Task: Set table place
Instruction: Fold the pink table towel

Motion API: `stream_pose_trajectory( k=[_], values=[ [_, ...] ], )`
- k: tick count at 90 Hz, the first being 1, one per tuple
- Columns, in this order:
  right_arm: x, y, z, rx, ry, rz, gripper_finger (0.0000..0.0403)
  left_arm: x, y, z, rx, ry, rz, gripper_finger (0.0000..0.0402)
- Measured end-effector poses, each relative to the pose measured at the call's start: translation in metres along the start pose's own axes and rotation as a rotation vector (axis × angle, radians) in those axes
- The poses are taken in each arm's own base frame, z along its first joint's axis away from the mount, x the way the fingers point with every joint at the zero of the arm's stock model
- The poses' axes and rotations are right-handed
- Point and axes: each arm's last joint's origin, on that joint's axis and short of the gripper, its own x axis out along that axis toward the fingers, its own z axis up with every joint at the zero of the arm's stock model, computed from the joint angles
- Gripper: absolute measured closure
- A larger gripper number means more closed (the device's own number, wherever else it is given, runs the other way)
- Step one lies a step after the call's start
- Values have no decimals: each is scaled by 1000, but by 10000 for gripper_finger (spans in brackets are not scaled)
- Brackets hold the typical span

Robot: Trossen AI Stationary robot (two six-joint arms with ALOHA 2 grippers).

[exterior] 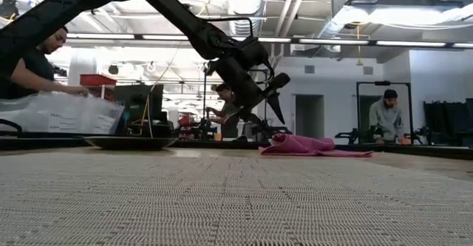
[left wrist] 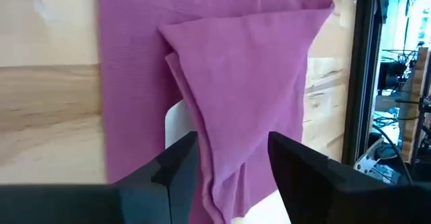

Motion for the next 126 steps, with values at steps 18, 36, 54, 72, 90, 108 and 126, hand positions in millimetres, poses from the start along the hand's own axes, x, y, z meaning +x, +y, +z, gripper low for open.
stream_pose_trajectory(
  k=[18,36,54,72,90,108,126],
  values=[
    [0,0,0,0,0,0,198,0,0,0,-2,6,3,244],
    [0,0,0,0,0,0,198,0,1,-2,15,11,12,274],
    [0,0,0,0,-1,0,198,0,1,-2,21,11,13,280],
    [0,0,0,0,-1,0,198,0,1,-3,-15,37,8,281],
    [0,0,2,-8,-24,4,198,0,3,-9,-67,94,40,281],
    [0,1,6,-19,-60,9,198,0,3,-9,-94,78,46,281],
    [0,1,6,-18,-57,9,198,0,2,-9,-125,47,47,281]
  ],
)
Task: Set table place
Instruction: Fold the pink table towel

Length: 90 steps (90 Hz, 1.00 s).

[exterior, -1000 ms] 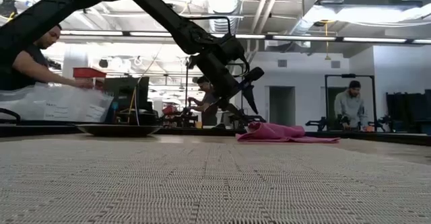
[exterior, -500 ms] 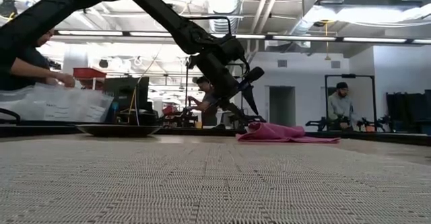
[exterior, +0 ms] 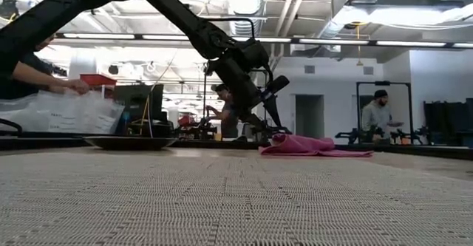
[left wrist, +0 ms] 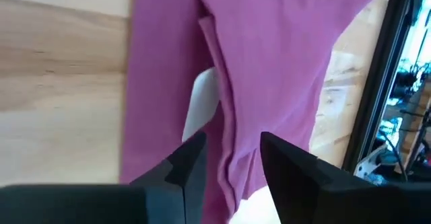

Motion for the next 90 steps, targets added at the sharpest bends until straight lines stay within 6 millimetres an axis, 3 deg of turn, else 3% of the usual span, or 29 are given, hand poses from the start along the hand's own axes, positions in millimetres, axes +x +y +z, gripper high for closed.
stream_pose_trajectory(
  k=[14,36,56,90],
  values=[
    [0,0,0,-2,0,0,198,1,-2,-5,5,6,-8,281],
    [0,0,-1,-5,6,2,198,47,-14,-13,-11,222,-60,281],
    [0,0,-1,-36,9,6,198,13,-29,5,28,134,-3,281],
    [0,0,-1,-68,13,5,198,15,-22,4,-20,75,69,281]
  ],
)
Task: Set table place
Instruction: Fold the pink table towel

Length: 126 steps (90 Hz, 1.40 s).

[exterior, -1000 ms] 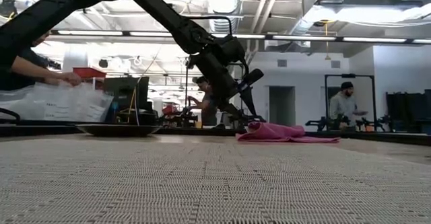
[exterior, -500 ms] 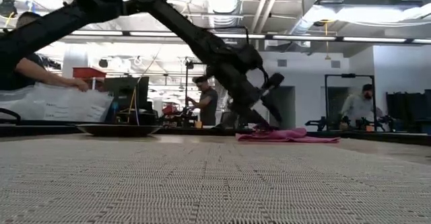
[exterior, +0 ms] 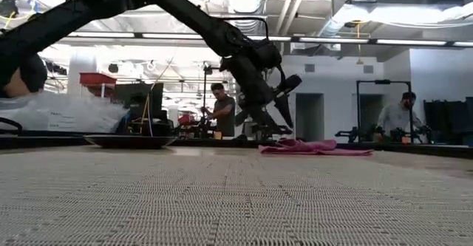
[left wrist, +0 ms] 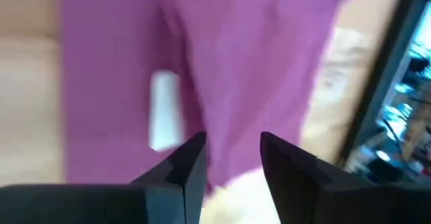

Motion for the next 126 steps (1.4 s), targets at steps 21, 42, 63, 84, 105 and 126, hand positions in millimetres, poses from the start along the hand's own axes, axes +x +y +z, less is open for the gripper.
stream_pose_trajectory(
  k=[21,42,63,84,105,126],
  values=[
    [0,0,0,-8,0,0,198,-1,6,2,-27,-20,58,290],
    [0,0,-1,-6,7,-1,198,-1,7,2,3,-3,64,349],
    [0,0,-2,0,24,-2,198,0,0,2,-6,5,-2,362],
    [-1,0,-3,11,26,-2,198,-30,-14,-2,215,-18,138,374],
    [-4,1,-5,33,12,-9,198,-43,-6,26,272,-60,202,401],
    [-4,1,-5,49,9,-10,198,-34,3,23,333,24,257,401]
  ],
)
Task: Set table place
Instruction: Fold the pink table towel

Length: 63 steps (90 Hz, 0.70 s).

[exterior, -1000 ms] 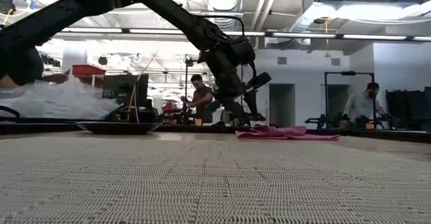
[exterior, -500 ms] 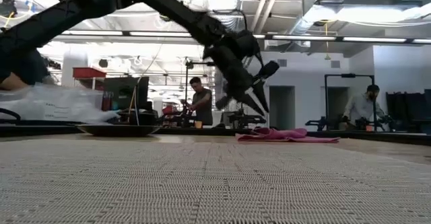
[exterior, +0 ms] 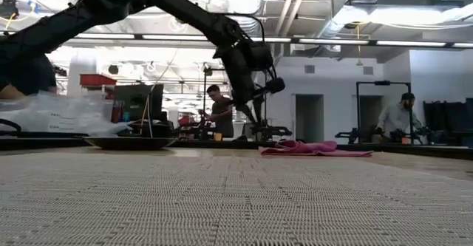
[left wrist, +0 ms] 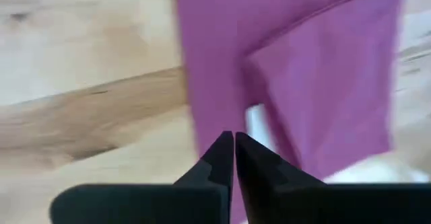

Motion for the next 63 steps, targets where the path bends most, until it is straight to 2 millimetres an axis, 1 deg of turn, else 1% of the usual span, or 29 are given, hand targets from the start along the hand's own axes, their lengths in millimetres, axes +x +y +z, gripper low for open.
stream_pose_trajectory(
  k=[5,11,21,28,37,46,50,55,60,63],
  values=[
    [0,0,0,1,-1,-2,198,0,-3,-3,16,4,-3,402],
    [0,0,0,1,-5,-12,202,0,-4,-6,77,11,0,401],
    [0,0,0,1,-7,-19,214,0,4,-12,181,56,100,401],
    [0,0,2,-2,-18,-18,224,-1,8,-14,231,91,127,401],
    [0,0,4,3,-43,-14,234,1,0,-20,335,79,93,401],
    [2,-1,8,38,-76,-20,242,-2,-10,-24,379,74,42,401],
    [7,-3,10,69,-88,-36,249,-6,-13,-25,411,76,26,401],
    [20,-7,12,122,-71,-63,267,-12,-13,-25,433,99,30,401],
    [39,-13,13,157,-39,-72,294,-23,-10,-27,456,138,77,401],
    [53,-16,14,162,-17,-68,318,-31,-9,-28,485,140,98,401]
  ],
)
